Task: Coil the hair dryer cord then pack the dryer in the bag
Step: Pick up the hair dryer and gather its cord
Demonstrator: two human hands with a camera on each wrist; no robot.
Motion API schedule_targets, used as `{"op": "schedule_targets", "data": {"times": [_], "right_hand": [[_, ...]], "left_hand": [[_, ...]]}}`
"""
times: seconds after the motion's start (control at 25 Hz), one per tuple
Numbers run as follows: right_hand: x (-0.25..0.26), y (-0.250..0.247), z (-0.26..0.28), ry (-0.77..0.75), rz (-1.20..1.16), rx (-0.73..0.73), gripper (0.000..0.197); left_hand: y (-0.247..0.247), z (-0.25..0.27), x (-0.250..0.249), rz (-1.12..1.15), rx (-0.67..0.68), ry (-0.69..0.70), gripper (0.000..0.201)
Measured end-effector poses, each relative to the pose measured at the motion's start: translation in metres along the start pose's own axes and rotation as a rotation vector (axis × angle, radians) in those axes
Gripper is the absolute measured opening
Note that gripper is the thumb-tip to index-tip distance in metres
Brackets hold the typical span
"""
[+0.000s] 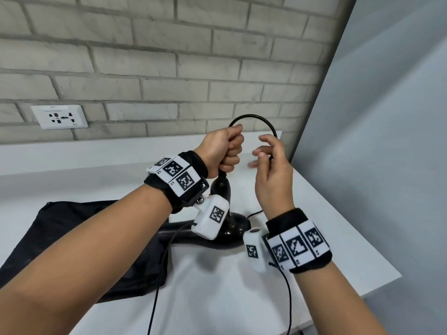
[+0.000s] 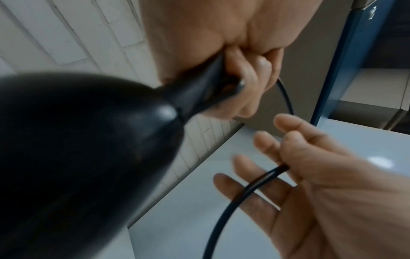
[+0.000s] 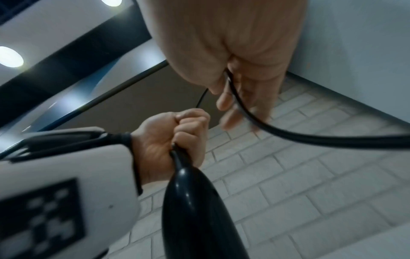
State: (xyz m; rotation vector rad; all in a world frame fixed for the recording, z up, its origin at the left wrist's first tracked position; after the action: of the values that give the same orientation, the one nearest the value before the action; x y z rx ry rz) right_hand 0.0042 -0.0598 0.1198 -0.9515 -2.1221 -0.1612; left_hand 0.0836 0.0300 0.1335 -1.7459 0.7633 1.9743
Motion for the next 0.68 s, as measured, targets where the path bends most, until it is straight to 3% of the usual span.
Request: {"op": "schedule_targets", "data": {"times": [0.12, 0.24, 0.36, 0.68], "right_hand": [[-0.025, 0.005, -0.019, 0.208, -0.026, 0.107, 0.033], [-0.036, 0.026, -0.013, 0.323, 0.096, 0.510, 0.035], [-0.027, 0.039, -0.001, 0.220, 0.337, 0.761, 0.022], [0.010, 0.039, 0.016, -0.055, 0.555, 0.973, 0.013]], "left_hand": [[0.003, 0.001, -0.008, 0.023, 0.080, 0.017, 0.060], [0.001, -0.003, -0.019, 0.126, 0.117, 0.068, 0.053], [-0.004, -0.011, -0.021, 0.195, 0.062, 0.130, 0.054], [-0.010, -0.017, -0.025, 0.252, -0.021, 0.213, 0.043]]}}
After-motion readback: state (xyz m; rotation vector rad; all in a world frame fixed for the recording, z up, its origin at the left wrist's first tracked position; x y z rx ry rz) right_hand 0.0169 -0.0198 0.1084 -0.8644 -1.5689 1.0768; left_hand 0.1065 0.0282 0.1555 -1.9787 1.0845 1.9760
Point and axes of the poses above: each hand's wrist, its own z-axis away from the middle knuckle, its own y-axis out of the palm, x = y × z, the point moved 5 cm from there along -z, towards the middle knuckle
